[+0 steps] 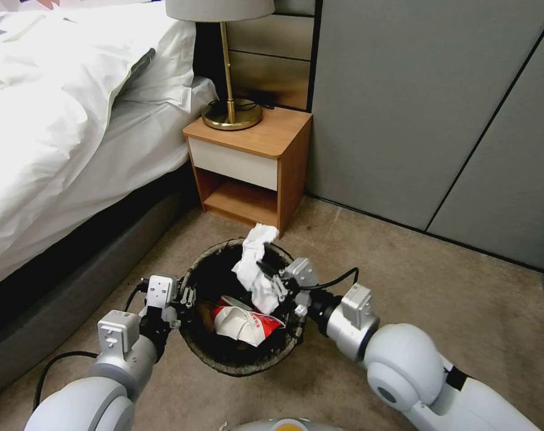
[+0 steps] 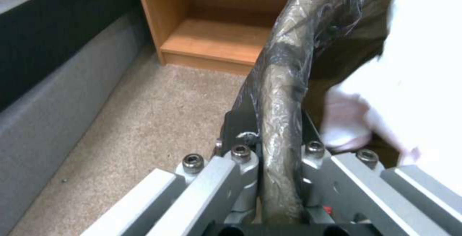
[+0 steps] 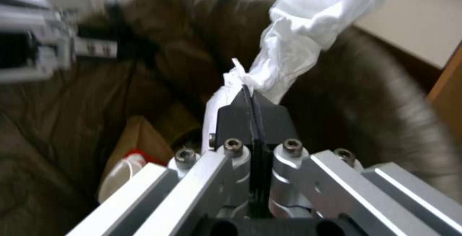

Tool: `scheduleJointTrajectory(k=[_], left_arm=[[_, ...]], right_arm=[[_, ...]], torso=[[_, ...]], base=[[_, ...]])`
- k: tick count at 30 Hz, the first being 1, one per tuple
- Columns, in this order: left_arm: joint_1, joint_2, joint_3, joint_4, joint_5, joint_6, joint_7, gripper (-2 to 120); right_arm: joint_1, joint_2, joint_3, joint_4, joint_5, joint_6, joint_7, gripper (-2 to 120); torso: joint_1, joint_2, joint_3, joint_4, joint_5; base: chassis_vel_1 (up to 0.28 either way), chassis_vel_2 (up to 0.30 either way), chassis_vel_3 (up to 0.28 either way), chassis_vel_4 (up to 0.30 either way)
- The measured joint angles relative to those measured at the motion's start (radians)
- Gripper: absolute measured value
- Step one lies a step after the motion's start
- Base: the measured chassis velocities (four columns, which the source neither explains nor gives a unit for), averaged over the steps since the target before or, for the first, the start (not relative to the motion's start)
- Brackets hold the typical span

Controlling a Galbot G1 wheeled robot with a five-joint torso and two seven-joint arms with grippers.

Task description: Pick up the trash bin, then pick up the garbage from the floor and place it into the trash bin.

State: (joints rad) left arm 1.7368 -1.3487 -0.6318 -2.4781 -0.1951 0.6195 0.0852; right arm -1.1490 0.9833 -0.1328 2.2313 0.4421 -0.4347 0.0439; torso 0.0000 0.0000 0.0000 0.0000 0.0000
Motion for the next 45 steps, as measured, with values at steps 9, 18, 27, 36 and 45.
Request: scheduleJointTrajectory(k=[9,18,27,36,45], left_arm=[[0.005,0.003,-0.001,-0.007,0.001,0.000,0.002,1],[-0.002,0.001,0.002,-0.006,0.000,-0.001,0.005,1],[-0.006,0.004,0.000,-0.004,-0.003,-0.001,0.006,1],[-0.009,0.003,0.000,-0.003,-0.005,-0.003,0.010,1],[-0.003,-0.005,-0.002,-0.001,0.003,-0.005,0.006,1]], right_arm=[[0.032,0.018,-0.076,-0.057,-0.018,-0.057,0.079,14],[0.064,0.036,-0.114,-0.068,0.086,-0.145,0.187,48],[0.084,0.048,-0.120,-0.050,0.215,-0.199,0.257,81],[0.064,0.037,-0.079,-0.003,0.241,-0.191,0.268,100],[-0.047,-0.027,0.092,0.118,0.140,0.018,0.124,100]], torso=[[0.000,0.000,0.000,0.0000,0.0000],[0.000,0.000,0.000,0.0000,0.0000],[0.000,0.000,0.000,0.0000,0.0000],[0.000,0.000,0.000,0.0000,0.0001],[0.000,0.000,0.000,0.0001,0.0001]], base=[[0.000,0.000,0.000,0.000],[0.000,0.000,0.000,0.000],[0.000,0.000,0.000,0.000],[0.000,0.000,0.000,0.000],[0.000,0.000,0.000,0.000]])
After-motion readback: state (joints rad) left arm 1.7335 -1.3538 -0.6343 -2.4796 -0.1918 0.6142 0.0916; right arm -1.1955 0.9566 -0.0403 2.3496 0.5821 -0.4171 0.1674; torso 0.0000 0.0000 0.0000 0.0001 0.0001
